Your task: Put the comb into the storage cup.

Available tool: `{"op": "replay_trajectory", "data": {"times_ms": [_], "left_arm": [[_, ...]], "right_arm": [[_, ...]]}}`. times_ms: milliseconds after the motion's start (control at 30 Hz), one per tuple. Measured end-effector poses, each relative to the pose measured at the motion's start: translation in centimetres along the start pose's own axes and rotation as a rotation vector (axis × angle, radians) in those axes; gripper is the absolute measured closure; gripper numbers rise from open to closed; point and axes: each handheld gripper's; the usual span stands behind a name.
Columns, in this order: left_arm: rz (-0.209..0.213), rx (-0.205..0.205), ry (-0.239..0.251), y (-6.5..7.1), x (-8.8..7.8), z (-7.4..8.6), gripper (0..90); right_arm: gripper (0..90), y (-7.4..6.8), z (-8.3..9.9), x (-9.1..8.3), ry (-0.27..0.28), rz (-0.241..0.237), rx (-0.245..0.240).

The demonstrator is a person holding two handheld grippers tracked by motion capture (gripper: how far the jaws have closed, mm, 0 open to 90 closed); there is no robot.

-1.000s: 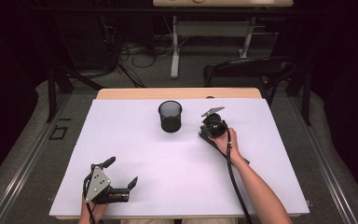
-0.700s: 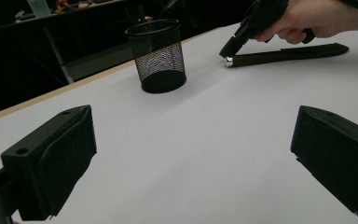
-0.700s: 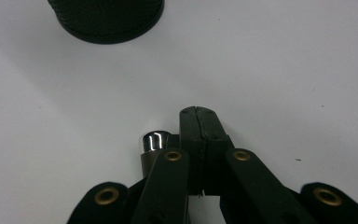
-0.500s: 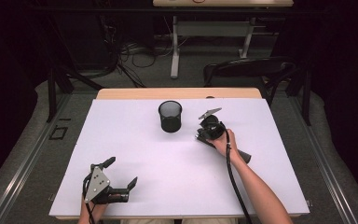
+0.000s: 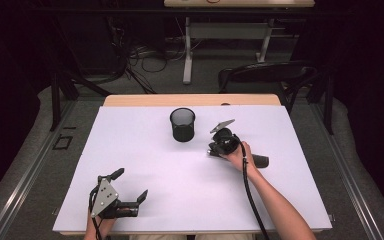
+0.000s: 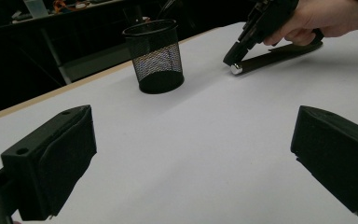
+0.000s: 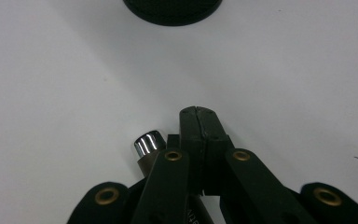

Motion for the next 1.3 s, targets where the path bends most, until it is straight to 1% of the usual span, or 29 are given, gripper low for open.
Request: {"op": "replay_trajectory", "data": {"times_ms": [33,100,200,233,300,433,633,667,833,867,967,1000,1067,1300], "left_arm": [[0.000,-0.002,0.000,0.0,0.0,0.0,0.0],[-0.001,-0.002,0.001,0.0,0.0,0.0,0.0],[0.000,0.001,-0.001,0.0,0.0,0.0,0.0],[-0.001,0.001,0.000,0.0,0.0,0.0,0.0],[-0.001,0.001,-0.001,0.0,0.0,0.0,0.0],[-0.001,0.000,0.000,0.0,0.0,0.0,0.0],[-0.002,0.002,-0.001,0.0,0.0,0.0,0.0],[-0.002,0.003,-0.001,0.0,0.0,0.0,0.0],[-0.001,0.002,-0.003,0.0,0.1,0.0,0.0],[-0.001,0.003,-0.002,0.0,0.0,0.0,0.0],[-0.002,0.003,-0.002,0.0,0.0,0.0,0.0],[-0.002,0.003,-0.002,0.0,0.0,0.0,0.0],[-0.003,0.003,-0.002,0.0,0.0,0.0,0.0],[-0.003,0.004,-0.002,0.0,0.0,0.0,0.0]], "right_arm": [[90.0,-0.2,0.0,-0.1,-0.002,-0.005,-0.015],[90.0,-0.4,0.0,-0.2,-0.001,-0.008,-0.017],[90.0,-0.7,-0.1,-0.4,-0.001,-0.014,-0.032],[90.0,-0.8,-0.1,-0.4,-0.008,-0.016,-0.029],[90.0,-0.9,0.0,-0.5,-0.004,-0.022,-0.042],[90.0,-1.3,0.1,-0.6,-0.017,-0.038,-0.059],[90.0,-1.9,0.4,-1.0,-0.029,-0.052,-0.078],[90.0,-2.0,0.4,-1.2,-0.027,-0.054,-0.090],[90.0,-2.5,0.8,-1.6,-0.036,-0.063,-0.102],[90.0,-2.5,0.8,-1.7,-0.043,-0.066,-0.112],[90.0,-2.7,1.1,-1.8,-0.046,-0.069,-0.113],[90.0,-2.7,1.2,-1.9,-0.045,-0.074,-0.126],[90.0,-2.9,1.6,-2.1,-0.055,-0.075,-0.122],[90.0,-2.8,2.2,-2.6,-0.058,-0.073,-0.135]]}}
Point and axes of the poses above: each handheld gripper's, and its own axes: x roughly forward along the jaws, z roughly out of its underside, y roughly to its right, and after that the axes turned 7 degrees about -x, right-handed
